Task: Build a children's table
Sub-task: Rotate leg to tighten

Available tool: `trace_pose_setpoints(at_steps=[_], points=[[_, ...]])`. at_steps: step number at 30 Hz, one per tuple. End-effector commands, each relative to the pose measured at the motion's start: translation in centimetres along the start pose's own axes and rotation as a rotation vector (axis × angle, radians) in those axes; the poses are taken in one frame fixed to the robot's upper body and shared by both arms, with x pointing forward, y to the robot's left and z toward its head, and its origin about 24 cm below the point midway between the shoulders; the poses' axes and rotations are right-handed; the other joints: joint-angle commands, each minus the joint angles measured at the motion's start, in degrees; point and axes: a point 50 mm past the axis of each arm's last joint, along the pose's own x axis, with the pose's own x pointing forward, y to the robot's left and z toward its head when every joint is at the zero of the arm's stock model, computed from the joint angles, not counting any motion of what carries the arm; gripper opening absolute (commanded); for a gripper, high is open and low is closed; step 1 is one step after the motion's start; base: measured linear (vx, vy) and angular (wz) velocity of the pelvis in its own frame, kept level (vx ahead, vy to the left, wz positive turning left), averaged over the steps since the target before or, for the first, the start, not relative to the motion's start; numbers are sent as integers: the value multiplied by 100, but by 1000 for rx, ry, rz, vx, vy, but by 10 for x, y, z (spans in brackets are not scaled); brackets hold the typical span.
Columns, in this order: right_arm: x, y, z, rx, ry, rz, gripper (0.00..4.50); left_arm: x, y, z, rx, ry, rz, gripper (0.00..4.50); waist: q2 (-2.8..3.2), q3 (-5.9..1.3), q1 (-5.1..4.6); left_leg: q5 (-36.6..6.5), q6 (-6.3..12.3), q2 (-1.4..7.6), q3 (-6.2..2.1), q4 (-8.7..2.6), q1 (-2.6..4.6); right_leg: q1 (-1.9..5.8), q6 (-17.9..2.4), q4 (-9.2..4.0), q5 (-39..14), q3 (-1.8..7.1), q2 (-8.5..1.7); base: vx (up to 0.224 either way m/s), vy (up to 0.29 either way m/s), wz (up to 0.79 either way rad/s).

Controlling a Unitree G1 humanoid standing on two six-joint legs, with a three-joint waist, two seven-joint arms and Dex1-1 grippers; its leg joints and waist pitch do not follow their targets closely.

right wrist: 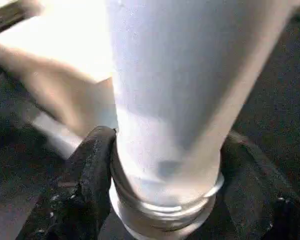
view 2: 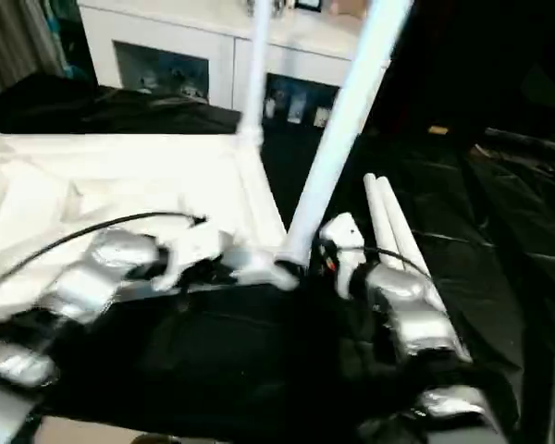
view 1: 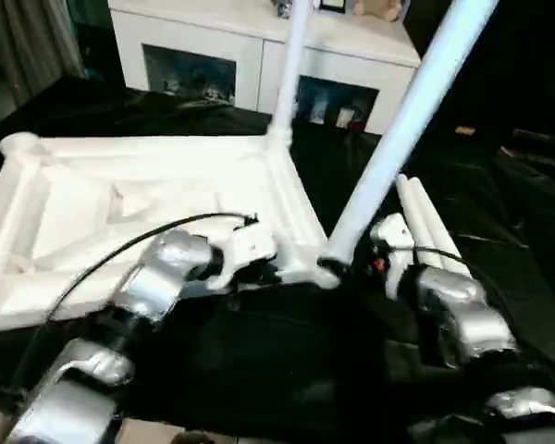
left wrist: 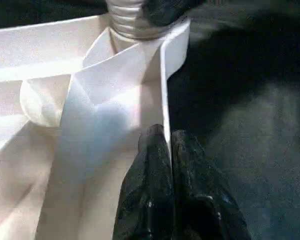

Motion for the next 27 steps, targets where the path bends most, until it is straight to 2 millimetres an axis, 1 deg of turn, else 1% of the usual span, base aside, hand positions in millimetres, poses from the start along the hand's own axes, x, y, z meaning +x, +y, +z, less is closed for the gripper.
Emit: trace_pose_setpoints(at_steps=[1,2,3,4,5,6,8,10,11,12,13,14,15,16,17,18,19,20,21,22,23,24,25,26,27], points=[[0,-5,-22,71,90,-160,268,15,-3,10,-85,-69,69,0,28,-293,-19,-1086,-75,349,-117,-429,120,171,-1291,-513,-818,314,-598,0,0,0],[3,-5,-22,88,87,-200,268,18,-2,11,-103,-59,88,0,25,-301,-33,-1102,-116,346,-126,-430,108,187,-1242,-523,-861,319,-602,0,0,0],[8,-4,-22,116,85,-250,268,22,-1,12,-116,-44,121,0,54,-302,-37,-1081,-96,346,-125,-430,103,184,-1210,-524,-759,328,-600,0,0,0],[13,-2,-22,134,82,-292,268,26,-1,13,-126,-27,154,0,48,-301,-52,-1100,-85,341,-122,-433,106,175,-1199,-528,-734,327,-586,0,0,0],[18,1,-20,151,75,-327,268,31,-1,14,-134,-14,183,0,65,-300,-71,-1161,-106,336,-128,-448,110,169,-1162,-539,-775,330,-581,0,0,0],[24,4,-19,167,72,-353,268,35,-1,15,-141,-3,203,0,69,-302,-70,-1200,-133,335,-134,-444,117,171,-1135,-543,-810,332,-591,0,0,0],[34,12,-14,157,63,-369,268,42,-3,18,-141,9,219,0,72,-302,-69,-1249,-137,340,-133,-449,123,168,-1097,-552,-786,334,-585,0,0,0],[37,15,-12,149,58,-364,268,44,-4,19,-134,8,219,0,63,-308,-64,-1233,-109,339,-137,-453,113,180,-1055,-544,-682,333,-587,0,0,0],[40,18,-9,140,39,-334,268,43,-5,19,-123,5,209,0,62,-305,-61,-1229,-92,343,-139,-456,111,183,-1047,-543,-648,333,-589,0,0,0],[40,19,-7,136,27,-317,303,43,-5,19,-119,5,203,0,48,-303,-59,-1232,-53,340,-138,-454,100,190,-1033,-541,-633,330,-589,0,0,0],[40,20,-5,139,9,-282,324,41,-5,17,-111,9,197,0,41,-302,-56,-1225,-14,341,-135,-454,100,190,-1025,-547,-629,332,-592,0,0,0],[39,20,-3,136,-8,-254,324,38,-4,15,-102,8,185,0,44,-304,-56,-1207,1,343,-138,-455,92,198,-1027,-542,-619,331,-594,0,0,0],[37,19,-1,137,-30,-214,338,35,-4,13,-99,6,166,0,33,-305,-54,-1137,49,343,-133,-448,83,205,-1032,-537,-543,331,-593,0,0,0],[35,18,0,125,-29,-187,347,33,-3,11,-90,3,159,0,37,-306,-49,-1121,84,336,-131,-443,79,212,-1032,-538,-504,330,-589,0,0,0],[31,16,0,103,-25,-147,359,29,-2,9,-76,-5,142,0,11,-305,-55,-1044,145,336,-131,-444,63,224,-1041,-535,-450,329,-591,0,0,0],[31,16,0,103,-25,-147,359,29,-2,9,-76,-5,142,0,14,-305,-56,-974,193,341,-129,-437,56,231,-1058,-535,-399,328,-594,0,0,0],[28,15,1,82,-18,-92,359,25,-1,6,-70,-1,131,0,9,-301,-67,-950,202,343,-127,-439,58,223,-1078,-534,-401,327,-593,0,0,0],[28,15,1,82,-18,-92,372,25,-1,6,-70,-1,131,0,7,-307,-75,-902,235,345,-130,-436,49,239,-1094,-532,-402,323,-590,0,0,0],[18,12,3,32,-3,8,372,16,-1,-1,-40,2,93,0,-5,-291,-74,-910,246,340,-138,-443,50,247,-1058,-554,-501,315,-579,0,0,0],[12,10,5,8,4,54,372,11,-1,-4,-16,0,70,0,-9,-288,-86,-921,274,346,-127,-441,42,246,-1050,-554,-528,321,-576,0,0,0],[7,8,5,-7,7,82,372,7,-1,-6,1,-1,53,0,9,-298,-86,-934,282,363,-130,-438,55,233,-1049,-543,-529,323,-586,0,0,0],[4,6,7,-22,8,106,372,4,-2,-8,5,-3,35,0,-6,-288,-89,-925,299,359,-126,-443,53,229,-1055,-551,-532,317,-569,0,0,0],[0,5,7,-32,7,130,372,1,-2,-10,7,-3,19,0,-8,-294,-92,-915,291,369,-125,-440,60,222,-1074,-544,-517,321,-581,0,0,0],[0,5,7,-32,7,130,372,1,-2,-10,7,-3,19,0,5,-299,-91,-868,288,366,-123,-442,65,212,-1125,-535,-490,315,-574,0,0,0],[-10,1,11,-62,2,194,372,-9,-10,-12,53,-48,-88,0,2,-312,-78,-796,298,377,-132,-432,63,220,-1154,-512,-361,311,-578,0,0,0]])
